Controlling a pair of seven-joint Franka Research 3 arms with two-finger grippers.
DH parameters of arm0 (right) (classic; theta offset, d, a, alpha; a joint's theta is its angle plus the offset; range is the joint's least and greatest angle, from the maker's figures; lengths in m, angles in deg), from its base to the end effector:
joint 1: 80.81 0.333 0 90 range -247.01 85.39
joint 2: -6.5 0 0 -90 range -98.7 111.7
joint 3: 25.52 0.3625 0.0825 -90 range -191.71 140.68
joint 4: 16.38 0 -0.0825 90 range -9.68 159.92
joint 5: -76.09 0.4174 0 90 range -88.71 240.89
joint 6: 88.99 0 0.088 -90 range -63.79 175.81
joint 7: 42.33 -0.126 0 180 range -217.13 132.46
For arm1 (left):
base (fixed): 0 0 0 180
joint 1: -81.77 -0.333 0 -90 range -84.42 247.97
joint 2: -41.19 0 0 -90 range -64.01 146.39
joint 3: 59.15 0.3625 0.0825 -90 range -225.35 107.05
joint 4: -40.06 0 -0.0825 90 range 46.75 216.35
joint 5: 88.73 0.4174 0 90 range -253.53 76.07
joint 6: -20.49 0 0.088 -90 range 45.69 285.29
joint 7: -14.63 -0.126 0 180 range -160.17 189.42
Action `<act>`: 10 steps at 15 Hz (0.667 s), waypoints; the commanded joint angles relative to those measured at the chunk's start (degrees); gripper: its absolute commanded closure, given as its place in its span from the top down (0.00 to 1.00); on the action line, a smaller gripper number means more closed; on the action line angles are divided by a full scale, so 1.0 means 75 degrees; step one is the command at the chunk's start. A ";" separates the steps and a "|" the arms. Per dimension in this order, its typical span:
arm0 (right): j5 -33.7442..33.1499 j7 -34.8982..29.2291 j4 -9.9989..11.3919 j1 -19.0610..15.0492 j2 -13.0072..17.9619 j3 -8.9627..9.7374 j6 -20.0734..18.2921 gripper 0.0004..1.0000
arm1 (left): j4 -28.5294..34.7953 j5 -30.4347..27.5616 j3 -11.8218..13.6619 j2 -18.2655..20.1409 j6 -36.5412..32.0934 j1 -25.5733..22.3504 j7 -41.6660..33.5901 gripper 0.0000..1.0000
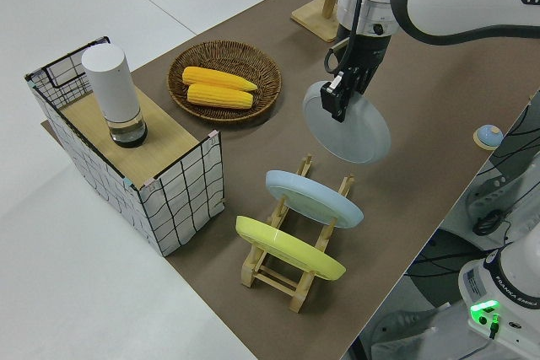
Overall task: Pick gray plate from low plate rack and place it on table with left arm
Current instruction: 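Lift the gray plate out of the rack with the left gripper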
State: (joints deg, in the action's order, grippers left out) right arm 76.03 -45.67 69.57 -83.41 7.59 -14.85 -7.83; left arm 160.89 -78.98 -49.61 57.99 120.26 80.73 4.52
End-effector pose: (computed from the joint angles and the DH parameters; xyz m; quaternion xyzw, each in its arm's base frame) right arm 0.5580 0.0802 0.6850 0.9986 0.0411 -0.0321 0.0055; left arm 0.4661 0.1130 0.5491 -0.9973 0.0180 0.0483 0.0515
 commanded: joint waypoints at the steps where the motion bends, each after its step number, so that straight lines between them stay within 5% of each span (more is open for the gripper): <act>1: 0.0079 -0.0001 -0.0046 -0.0075 0.0019 0.0043 -0.0110 0.99 | -0.0489 -0.0197 -0.0112 0.0021 -0.0669 0.0080 0.0141 0.00; 10: 0.0079 -0.0001 -0.0046 -0.0075 0.0019 0.0043 -0.0110 0.99 | -0.0665 -0.2657 -0.0124 -0.0002 -0.1126 0.0080 0.0633 0.00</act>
State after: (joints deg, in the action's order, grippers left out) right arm 76.03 -45.67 69.57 -83.41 7.59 -14.85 -7.83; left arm 156.66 -93.55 -50.79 58.02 114.05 80.77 7.19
